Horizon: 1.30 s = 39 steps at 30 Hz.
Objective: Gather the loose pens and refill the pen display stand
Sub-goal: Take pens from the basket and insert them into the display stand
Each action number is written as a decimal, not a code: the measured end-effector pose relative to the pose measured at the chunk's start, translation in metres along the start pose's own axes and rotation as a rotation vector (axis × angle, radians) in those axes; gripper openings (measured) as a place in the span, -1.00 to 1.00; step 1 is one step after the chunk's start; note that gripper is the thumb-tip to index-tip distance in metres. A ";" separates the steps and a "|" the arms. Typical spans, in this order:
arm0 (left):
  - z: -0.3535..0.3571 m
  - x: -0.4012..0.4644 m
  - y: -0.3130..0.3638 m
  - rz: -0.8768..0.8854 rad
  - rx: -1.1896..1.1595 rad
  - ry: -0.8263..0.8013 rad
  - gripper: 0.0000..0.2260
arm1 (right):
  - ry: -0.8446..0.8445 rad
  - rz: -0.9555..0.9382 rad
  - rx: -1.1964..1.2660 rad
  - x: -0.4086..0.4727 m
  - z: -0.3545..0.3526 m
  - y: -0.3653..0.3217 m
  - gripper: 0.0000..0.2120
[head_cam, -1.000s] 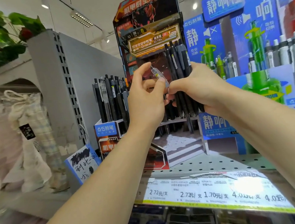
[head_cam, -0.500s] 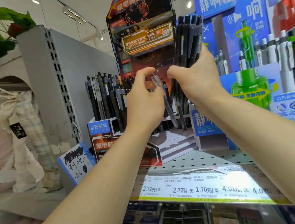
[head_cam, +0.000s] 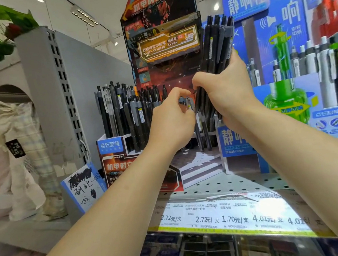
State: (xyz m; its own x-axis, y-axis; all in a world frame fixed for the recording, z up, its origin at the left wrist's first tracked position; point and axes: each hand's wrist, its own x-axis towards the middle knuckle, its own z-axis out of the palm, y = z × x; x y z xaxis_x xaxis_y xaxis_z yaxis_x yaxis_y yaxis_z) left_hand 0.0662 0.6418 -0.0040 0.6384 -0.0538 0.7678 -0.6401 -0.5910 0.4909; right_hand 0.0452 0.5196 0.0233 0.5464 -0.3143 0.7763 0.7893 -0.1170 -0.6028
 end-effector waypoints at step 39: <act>-0.016 -0.001 0.005 -0.044 -0.627 0.142 -0.65 | -0.529 0.018 -0.053 0.008 -0.001 0.013 -0.69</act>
State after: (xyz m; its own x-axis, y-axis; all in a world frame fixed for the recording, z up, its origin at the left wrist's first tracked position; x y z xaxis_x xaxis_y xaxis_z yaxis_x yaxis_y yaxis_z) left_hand 0.0556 0.6516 0.0040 0.6346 0.0919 0.7673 -0.7702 -0.0056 0.6377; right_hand 0.0593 0.5145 0.0214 0.6372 0.1997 0.7444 0.7707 -0.1681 -0.6146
